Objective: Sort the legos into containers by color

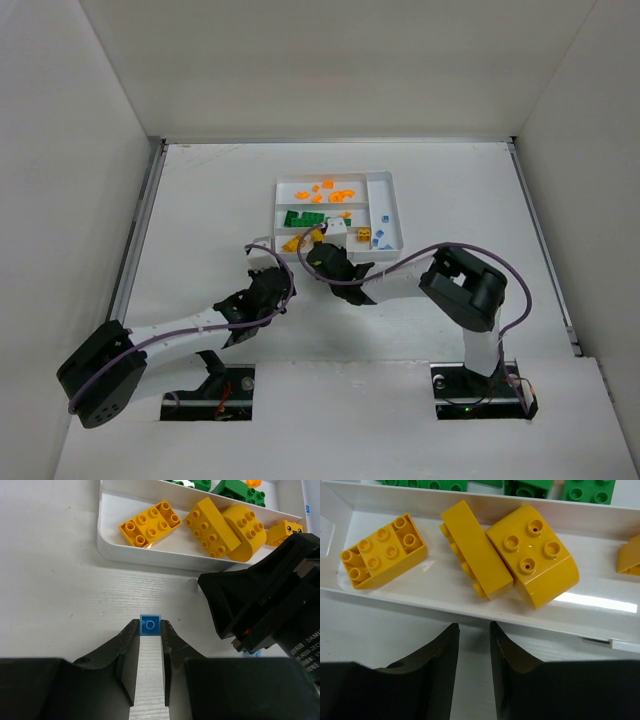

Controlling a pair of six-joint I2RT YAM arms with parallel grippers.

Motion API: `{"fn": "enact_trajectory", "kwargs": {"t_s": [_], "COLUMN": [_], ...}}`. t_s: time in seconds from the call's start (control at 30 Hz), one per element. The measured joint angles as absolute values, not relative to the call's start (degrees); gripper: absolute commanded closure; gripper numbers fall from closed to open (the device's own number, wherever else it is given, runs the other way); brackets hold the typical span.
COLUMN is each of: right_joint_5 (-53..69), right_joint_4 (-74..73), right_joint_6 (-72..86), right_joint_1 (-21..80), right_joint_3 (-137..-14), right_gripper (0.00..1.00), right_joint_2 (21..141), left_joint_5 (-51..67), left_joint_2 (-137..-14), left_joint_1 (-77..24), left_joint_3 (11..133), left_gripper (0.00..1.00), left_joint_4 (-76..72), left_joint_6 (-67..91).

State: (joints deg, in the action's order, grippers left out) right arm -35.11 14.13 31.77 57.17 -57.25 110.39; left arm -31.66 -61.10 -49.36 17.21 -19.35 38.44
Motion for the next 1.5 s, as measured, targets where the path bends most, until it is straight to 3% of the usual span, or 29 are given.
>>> {"fn": "enact_trajectory", "kwargs": {"t_s": [0.17, 0.3, 0.63, 1.5], "right_joint_5": [-35.88, -36.71, -37.23, -31.94], "right_joint_4": [14.17, 13.61, 9.43, 7.75], "right_joint_6": [31.99, 32.47, 34.04, 35.75], "right_joint_1": [57.84, 59.02, 61.17, 64.12], "right_joint_3": [-57.74, -55.57, -40.34, -38.92], "right_gripper": [0.67, 0.53, 0.44, 0.63], "right_joint_2": [110.93, 109.03, 87.35, 92.29], "left_joint_5": [-31.29, -31.03, -29.98, -29.93], "left_joint_2": [-60.77, -60.47, -62.98, -61.19], "left_joint_1": [-49.01, -48.86, -48.9, -49.12], "left_joint_3": [17.21, 17.21, 17.23, 17.41], "left_gripper": [0.86, 0.86, 0.86, 0.86], "left_joint_4": [-19.31, -19.14, -19.66, -19.92], "left_joint_6": [38.48, 38.63, 38.89, 38.94]}}
